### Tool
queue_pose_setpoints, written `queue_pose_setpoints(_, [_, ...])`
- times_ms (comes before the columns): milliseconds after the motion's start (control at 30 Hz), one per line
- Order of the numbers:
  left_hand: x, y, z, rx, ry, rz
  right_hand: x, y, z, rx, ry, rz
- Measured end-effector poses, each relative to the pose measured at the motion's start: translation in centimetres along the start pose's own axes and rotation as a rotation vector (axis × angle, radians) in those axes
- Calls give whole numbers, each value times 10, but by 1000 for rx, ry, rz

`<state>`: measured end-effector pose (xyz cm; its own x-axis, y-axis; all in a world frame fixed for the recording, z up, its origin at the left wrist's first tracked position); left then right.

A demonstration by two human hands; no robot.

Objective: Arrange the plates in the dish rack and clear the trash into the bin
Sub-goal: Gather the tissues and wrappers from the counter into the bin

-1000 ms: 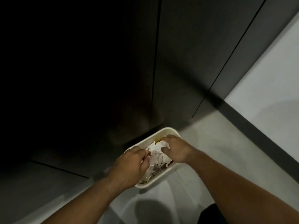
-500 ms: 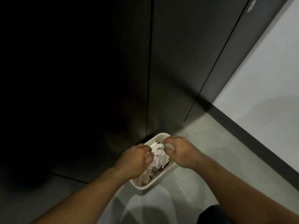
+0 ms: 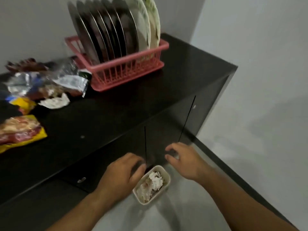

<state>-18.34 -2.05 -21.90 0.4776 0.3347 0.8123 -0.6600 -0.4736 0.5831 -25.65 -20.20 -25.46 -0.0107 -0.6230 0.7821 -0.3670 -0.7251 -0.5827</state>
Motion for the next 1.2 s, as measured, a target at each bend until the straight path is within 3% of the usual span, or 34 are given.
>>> queue_pose_setpoints(200, [102, 34, -30, 27, 95, 85, 61, -109, -16, 129, 21, 54])
queue_pose_setpoints(367, [182, 22, -48, 31, 212, 171, 64, -188, -11, 227, 12, 53])
queue_pose_setpoints(700, [285, -135, -95, 221, 211, 443, 9, -307, 31, 227, 23, -24])
queue_pose_setpoints(933, [261, -210, -67, 274, -148, 468, -30, -349, 60, 169, 15, -82])
queue_pose_setpoints(1033, [239, -222, -54, 267, -230, 451, -37, -352, 68, 139, 24, -117])
queue_pose_setpoints(1200, [227, -223, -39, 123, -93, 582, -49, -354, 99, 127, -10, -195])
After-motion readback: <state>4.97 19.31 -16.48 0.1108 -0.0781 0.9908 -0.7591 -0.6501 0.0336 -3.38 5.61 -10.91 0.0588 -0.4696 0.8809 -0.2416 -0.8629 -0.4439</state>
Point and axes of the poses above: each hand's wrist, its own z-axis towards the middle knuckle, its own x-axis out of the back of the hand, y = z × x, the point moved 10 cm from there along z, towards the middle knuckle, and after that the axes turned 5 degrees about -y, right-handed, at the moved point
